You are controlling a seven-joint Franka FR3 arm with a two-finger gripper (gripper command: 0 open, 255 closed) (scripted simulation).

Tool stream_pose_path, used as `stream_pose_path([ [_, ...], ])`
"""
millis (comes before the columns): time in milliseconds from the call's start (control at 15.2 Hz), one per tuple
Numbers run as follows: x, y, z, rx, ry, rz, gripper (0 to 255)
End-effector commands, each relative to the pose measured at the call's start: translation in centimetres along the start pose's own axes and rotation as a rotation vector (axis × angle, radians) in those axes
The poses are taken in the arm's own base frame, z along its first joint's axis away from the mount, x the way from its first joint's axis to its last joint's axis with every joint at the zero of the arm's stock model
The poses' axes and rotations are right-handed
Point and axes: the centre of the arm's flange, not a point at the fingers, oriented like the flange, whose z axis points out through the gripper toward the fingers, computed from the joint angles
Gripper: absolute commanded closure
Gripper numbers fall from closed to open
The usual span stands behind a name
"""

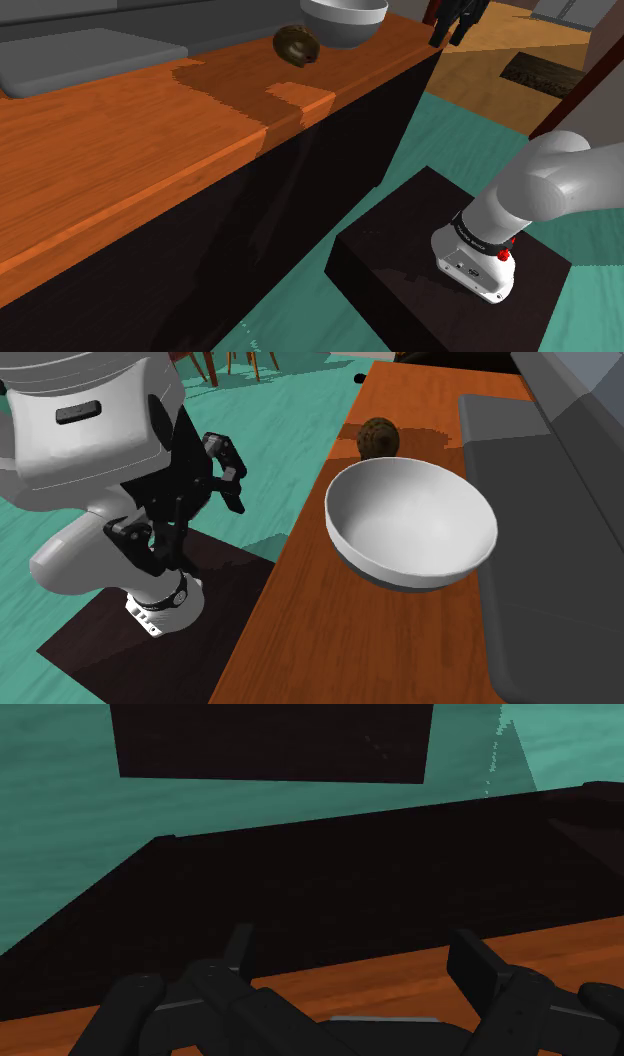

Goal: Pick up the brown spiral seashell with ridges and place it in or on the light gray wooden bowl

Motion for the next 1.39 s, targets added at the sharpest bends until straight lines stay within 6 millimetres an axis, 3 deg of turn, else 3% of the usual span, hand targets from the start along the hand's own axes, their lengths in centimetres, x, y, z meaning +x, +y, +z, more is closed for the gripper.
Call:
stream_pose_path([
  [0, 0.0, 0.0, 0.0, 0.000, 0.000, 0.000, 0],
  [660, 4.7, -14.0, -1.6, -0.139, 0.040, -0.091, 0],
  [1320, 8.1, -28.5, -1.3, -0.277, 0.080, -0.182, 0],
])
